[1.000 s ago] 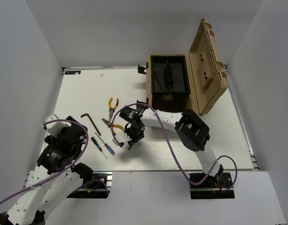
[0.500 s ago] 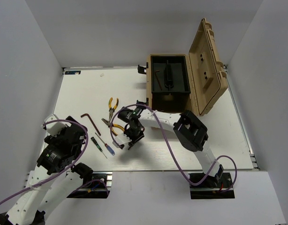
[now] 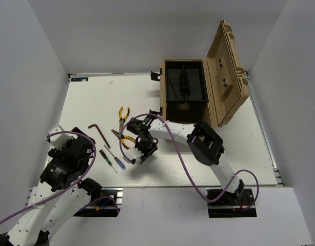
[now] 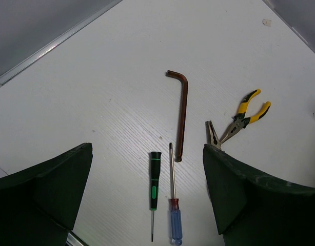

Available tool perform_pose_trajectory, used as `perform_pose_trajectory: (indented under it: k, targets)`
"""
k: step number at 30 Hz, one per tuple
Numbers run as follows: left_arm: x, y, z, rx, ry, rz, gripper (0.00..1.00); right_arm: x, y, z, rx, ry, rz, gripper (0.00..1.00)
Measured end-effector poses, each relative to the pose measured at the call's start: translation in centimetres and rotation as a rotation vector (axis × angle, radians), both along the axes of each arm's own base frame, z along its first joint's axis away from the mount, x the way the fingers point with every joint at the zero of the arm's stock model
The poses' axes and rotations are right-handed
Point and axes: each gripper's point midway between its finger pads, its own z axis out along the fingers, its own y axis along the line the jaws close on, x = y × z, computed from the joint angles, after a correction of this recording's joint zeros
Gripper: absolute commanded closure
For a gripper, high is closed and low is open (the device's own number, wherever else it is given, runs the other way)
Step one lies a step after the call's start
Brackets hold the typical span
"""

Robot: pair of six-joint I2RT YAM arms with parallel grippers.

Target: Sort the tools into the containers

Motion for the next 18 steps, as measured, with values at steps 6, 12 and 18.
perform_pose_trajectory:
  k: [6,12,18]
  targets:
    - [0.00,0.00,0.00,0.000,0.000,0.000,0.01,-0.12,-0.23,-0.03,-0.023,-0.016,-0.003,0.72]
    - [0.00,0.00,0.00,0.000,0.000,0.000,0.01,0.09,0.05,-0.03,-0.038,-0.027,-0.032,0.84]
    - [0.00,0.00,0.00,0.000,0.000,0.000,0.01,0.03,-0.06,-0.01,-0.047,-0.022,-0.077,1.00]
